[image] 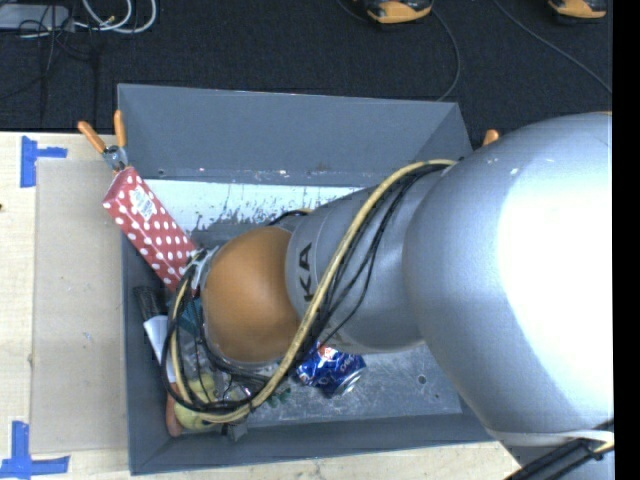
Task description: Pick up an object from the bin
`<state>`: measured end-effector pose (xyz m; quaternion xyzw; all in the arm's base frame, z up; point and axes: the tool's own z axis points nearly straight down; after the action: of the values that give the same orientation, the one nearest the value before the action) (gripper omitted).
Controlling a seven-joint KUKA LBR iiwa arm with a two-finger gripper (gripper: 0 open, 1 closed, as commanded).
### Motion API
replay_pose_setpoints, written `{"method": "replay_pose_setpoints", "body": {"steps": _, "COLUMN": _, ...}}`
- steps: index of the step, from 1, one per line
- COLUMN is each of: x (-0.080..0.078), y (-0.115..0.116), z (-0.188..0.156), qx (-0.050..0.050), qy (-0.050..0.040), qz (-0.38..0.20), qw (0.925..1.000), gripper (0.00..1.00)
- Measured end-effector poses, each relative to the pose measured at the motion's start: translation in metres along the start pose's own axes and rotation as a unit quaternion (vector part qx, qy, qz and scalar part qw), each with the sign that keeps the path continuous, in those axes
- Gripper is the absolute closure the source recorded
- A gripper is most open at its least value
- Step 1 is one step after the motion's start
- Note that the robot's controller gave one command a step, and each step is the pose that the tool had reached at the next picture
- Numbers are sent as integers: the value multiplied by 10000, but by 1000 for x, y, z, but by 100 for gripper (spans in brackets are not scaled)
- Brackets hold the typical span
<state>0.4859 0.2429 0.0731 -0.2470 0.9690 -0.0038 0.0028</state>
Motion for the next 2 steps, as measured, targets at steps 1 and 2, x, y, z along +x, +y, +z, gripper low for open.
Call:
{"method": "replay_pose_setpoints", "body": {"steps": 1, "x": 10, "y": -10, "z": -4, "qx": -68, "qy": -84, "qz": -387, "qw": 9992, "gripper": 100}}
{"method": "replay_pose_setpoints", "body": {"steps": 2, "x": 10, "y": -10, "z": -4, "qx": -68, "qy": -83, "qz": -386, "qw": 9992, "gripper": 100}}
